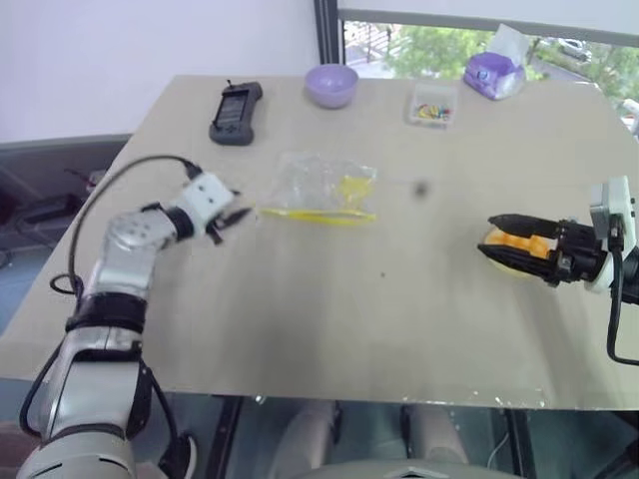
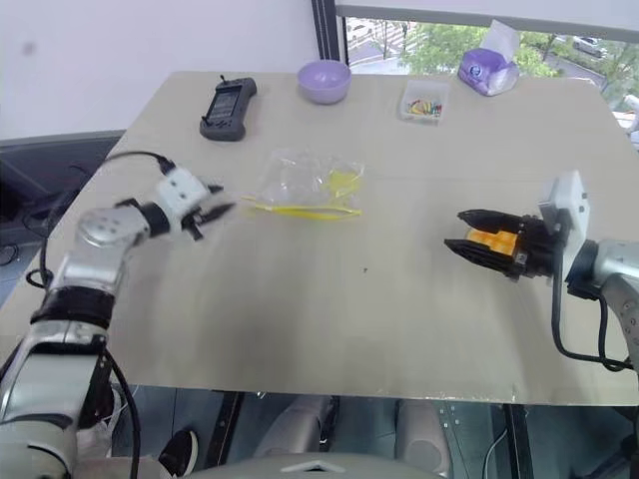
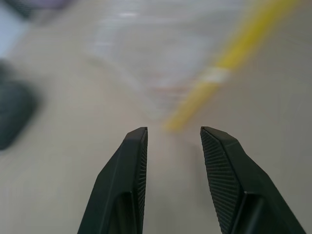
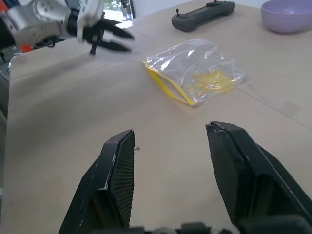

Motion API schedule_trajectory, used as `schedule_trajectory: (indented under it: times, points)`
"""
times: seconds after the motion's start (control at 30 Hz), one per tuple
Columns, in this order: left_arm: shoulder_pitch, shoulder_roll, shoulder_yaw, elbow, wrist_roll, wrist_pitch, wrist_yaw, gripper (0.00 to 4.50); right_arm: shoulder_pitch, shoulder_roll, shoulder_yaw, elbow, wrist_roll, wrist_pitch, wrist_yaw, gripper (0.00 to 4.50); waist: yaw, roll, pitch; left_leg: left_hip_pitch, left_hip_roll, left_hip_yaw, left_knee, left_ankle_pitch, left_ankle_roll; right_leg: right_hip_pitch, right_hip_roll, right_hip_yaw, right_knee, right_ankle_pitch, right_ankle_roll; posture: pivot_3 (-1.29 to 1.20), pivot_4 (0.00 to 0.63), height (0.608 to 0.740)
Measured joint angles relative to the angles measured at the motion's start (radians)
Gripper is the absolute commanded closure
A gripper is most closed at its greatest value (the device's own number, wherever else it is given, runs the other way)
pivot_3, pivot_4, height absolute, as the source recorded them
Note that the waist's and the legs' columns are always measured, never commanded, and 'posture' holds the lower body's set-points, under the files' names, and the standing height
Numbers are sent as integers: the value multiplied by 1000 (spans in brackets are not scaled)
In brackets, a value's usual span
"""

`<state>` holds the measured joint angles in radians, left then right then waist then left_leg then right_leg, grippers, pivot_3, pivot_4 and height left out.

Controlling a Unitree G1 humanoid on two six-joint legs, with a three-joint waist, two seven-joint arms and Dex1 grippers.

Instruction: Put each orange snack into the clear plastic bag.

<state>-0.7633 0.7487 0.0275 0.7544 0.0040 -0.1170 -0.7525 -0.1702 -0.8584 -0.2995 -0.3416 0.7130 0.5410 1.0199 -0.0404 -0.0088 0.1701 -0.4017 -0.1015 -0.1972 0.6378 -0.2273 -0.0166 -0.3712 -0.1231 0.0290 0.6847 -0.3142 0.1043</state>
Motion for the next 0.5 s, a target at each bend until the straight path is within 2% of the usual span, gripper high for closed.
schedule_trajectory:
  times: [0.13,0.3,0.5]
  points:
    - [-121,-102,118,141,-107,152,69,2661,7,1,-1,-9,0,0,-5,1960,2,0,0,-2,-1,-1,2,0,0,0,-1,-1,0,0,0,0,150,740]
    - [-169,-254,130,287,-137,304,118,2661,12,2,-3,-15,1,0,-14,1960,-5,-3,-1,-14,-1,-2,12,0,0,-9,0,-3,7,0,0,0,150,740]
    - [-259,-303,136,346,-143,430,197,2661,13,3,-3,-17,2,-1,-25,1960,-1,-6,-3,-11,-2,-2,14,0,0,-7,-1,-3,10,0,0,0,150,740]
